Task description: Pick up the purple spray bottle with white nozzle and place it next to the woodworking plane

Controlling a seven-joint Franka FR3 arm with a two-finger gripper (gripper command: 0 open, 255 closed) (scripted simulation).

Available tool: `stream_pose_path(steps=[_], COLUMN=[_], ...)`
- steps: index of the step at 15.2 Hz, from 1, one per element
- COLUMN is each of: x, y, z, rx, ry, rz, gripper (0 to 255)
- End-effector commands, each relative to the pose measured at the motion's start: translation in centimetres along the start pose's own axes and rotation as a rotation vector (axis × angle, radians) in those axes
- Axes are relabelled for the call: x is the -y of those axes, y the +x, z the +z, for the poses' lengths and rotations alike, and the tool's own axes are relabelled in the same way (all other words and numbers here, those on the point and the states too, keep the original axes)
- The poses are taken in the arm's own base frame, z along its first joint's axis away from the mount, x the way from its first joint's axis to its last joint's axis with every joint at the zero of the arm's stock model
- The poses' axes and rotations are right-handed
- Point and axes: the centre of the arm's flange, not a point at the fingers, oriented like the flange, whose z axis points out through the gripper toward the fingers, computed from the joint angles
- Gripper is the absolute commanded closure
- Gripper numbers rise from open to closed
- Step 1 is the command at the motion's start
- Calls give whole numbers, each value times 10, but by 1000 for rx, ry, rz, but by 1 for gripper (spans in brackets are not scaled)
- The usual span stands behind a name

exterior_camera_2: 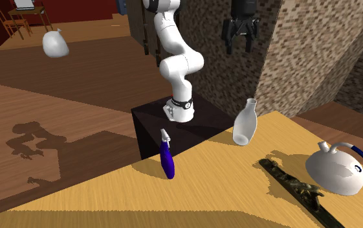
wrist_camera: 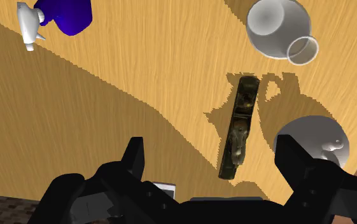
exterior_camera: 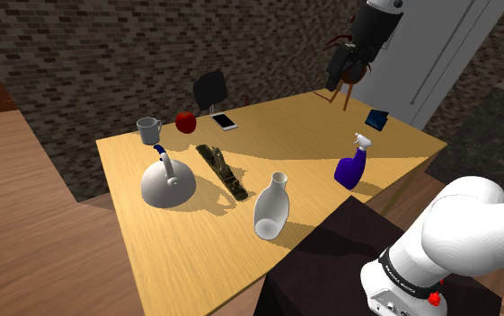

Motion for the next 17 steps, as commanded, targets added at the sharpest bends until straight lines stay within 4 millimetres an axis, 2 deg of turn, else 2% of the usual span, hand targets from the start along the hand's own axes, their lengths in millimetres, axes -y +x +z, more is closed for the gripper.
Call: stream_pose_path(steps=[1,17], x=[0,-161], y=[0,-28], z=[0,140], rx=[0,98], ry=[0,51], rz=[0,6], gripper=[0,0])
